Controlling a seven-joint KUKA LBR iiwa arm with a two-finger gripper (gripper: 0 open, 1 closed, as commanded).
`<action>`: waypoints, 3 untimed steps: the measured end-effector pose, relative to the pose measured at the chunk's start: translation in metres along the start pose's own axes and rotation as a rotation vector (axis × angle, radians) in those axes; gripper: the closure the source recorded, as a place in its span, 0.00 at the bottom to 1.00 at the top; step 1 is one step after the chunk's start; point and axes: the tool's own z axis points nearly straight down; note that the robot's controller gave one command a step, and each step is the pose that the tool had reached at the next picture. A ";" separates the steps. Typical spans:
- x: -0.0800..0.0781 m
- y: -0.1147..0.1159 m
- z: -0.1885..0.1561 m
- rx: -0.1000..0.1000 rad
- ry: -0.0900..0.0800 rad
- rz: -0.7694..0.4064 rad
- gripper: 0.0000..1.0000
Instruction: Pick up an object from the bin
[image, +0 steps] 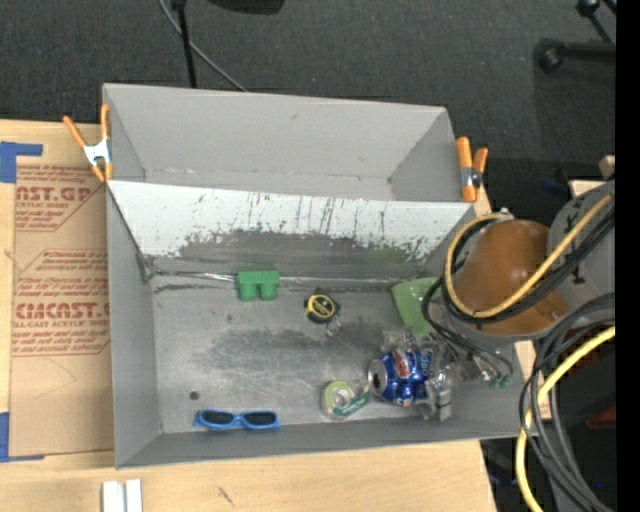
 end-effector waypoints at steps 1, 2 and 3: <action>0.002 -0.009 -0.031 0.000 -0.001 0.085 0.00; 0.009 -0.003 -0.030 -0.002 0.003 0.160 0.00; 0.009 -0.007 -0.001 0.000 -0.003 0.271 0.00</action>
Offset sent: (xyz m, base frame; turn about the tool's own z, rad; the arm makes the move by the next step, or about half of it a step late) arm 0.0001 -0.0103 0.0307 0.0853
